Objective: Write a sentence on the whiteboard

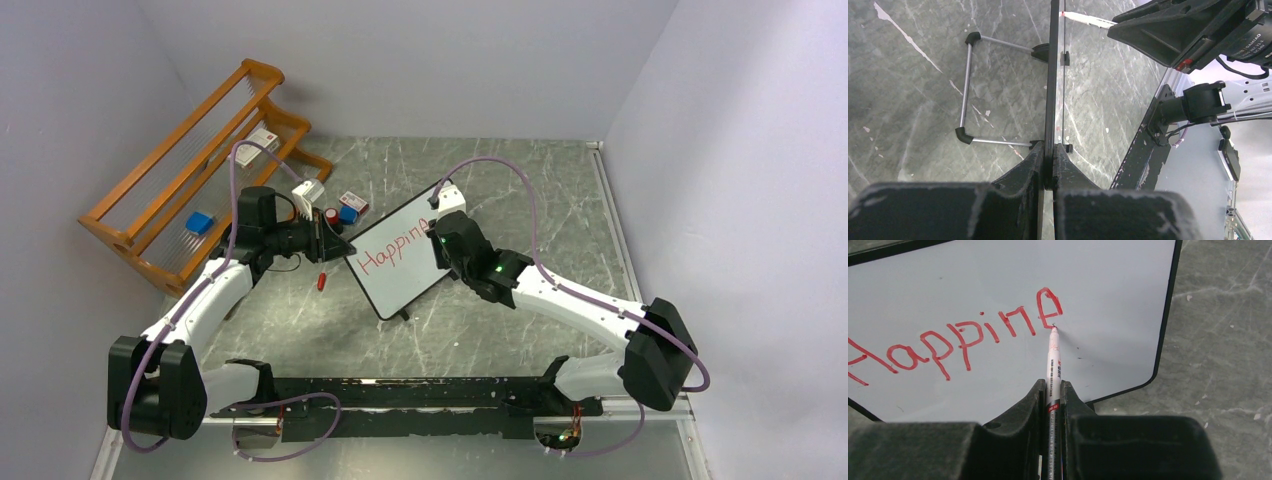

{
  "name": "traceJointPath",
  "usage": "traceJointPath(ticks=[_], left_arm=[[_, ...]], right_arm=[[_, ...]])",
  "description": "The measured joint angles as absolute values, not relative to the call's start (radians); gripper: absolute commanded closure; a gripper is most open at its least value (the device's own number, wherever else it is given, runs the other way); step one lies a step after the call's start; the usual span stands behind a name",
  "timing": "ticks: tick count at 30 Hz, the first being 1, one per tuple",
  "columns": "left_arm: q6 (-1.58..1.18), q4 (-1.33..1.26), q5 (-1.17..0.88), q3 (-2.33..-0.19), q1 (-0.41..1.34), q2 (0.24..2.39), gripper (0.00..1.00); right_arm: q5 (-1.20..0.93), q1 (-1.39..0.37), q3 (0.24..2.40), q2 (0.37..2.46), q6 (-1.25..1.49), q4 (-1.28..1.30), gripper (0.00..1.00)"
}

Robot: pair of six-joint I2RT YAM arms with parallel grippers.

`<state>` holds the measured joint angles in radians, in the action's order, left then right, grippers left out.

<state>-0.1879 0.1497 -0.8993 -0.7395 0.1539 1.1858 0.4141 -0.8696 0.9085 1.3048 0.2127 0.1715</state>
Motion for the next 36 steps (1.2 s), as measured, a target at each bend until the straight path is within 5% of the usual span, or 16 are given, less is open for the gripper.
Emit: traceJointPath(ticks=[24,29,36], left_arm=[[-0.155,0.217,-0.868,-0.782,0.159,1.189,0.95],[-0.097,0.303,-0.845,-0.868,0.159,1.245,0.85],[-0.068,0.346,-0.773,-0.907,0.159,1.260,0.55]], right_arm=[[0.416,-0.870,0.906,1.247,0.212,0.169,1.00],[0.412,-0.870,0.886,1.189,0.212,0.167,1.00],[0.419,-0.869,0.873,1.151,0.211,0.170,1.00]])
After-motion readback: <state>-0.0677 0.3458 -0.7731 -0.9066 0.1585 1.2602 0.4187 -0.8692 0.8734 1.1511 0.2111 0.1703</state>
